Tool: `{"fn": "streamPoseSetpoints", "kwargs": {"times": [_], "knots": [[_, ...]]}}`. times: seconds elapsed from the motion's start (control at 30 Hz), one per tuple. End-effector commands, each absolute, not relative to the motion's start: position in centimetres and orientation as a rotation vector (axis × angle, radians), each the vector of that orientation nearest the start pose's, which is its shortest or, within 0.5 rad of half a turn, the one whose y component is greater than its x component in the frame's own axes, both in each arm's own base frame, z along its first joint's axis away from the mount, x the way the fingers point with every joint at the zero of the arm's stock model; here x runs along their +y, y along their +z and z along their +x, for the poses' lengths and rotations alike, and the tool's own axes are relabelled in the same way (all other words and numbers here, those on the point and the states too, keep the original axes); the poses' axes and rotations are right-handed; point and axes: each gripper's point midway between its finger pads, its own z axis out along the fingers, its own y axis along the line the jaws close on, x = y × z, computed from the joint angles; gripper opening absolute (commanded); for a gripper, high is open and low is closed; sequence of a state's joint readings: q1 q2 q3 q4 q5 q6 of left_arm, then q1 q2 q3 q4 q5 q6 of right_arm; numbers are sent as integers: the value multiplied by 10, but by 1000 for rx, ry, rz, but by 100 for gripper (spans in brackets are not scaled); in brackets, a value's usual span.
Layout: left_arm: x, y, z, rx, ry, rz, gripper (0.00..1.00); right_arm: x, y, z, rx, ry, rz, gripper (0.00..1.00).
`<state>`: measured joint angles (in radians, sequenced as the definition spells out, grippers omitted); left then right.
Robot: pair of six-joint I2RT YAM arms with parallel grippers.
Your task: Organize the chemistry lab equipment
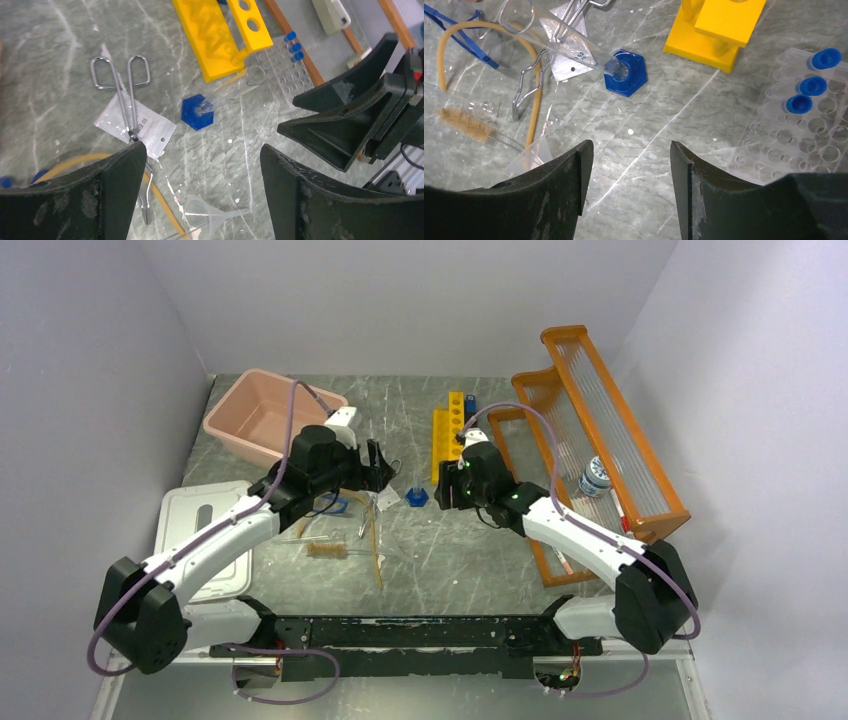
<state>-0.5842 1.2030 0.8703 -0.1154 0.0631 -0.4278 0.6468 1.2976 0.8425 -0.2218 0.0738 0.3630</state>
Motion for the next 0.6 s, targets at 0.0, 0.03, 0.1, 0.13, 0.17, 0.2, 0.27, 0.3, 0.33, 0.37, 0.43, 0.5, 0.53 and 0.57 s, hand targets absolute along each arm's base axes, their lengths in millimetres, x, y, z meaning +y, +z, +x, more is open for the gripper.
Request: {"fn": "streamPoseSetpoints", "kwargs": {"times": [0.0,0.03,0.1,0.13,0.17,0.2,0.27,0.3,0.33,0.37,0.43,0.5,0.53,0.57], "knots": [[-268,190,308,1993,-783,457,82,232,129,300,2214,519,-234,61],[-273,187,310,1968,-787,492,78,232,131,301,2202,524,-220,60],[-284,178,312,1912,-784,550,74,232,138,305,2162,532,-203,59],[-289,174,313,1872,-785,574,72,231,141,306,2148,536,-195,59],[-295,171,313,1833,-789,601,71,229,145,307,2130,540,-183,58],[-301,166,313,1800,-798,636,71,227,147,309,2120,543,-174,58],[-313,159,311,1717,-810,706,70,220,153,313,2096,548,-140,57],[-317,156,312,1686,-810,723,70,216,154,314,2092,549,-122,57],[-321,155,315,1650,-811,737,71,212,155,316,2088,548,-103,57],[-325,149,317,1642,-811,755,71,209,158,318,2082,549,-85,57],[-333,141,321,1611,-820,790,70,201,160,321,2075,543,-60,56],[-341,138,323,1559,-841,803,70,196,164,324,2061,533,-48,56],[-344,135,325,1543,-847,801,69,193,165,326,2057,522,-42,56],[-346,134,328,1521,-849,798,68,191,167,327,2055,514,-38,56]]}}
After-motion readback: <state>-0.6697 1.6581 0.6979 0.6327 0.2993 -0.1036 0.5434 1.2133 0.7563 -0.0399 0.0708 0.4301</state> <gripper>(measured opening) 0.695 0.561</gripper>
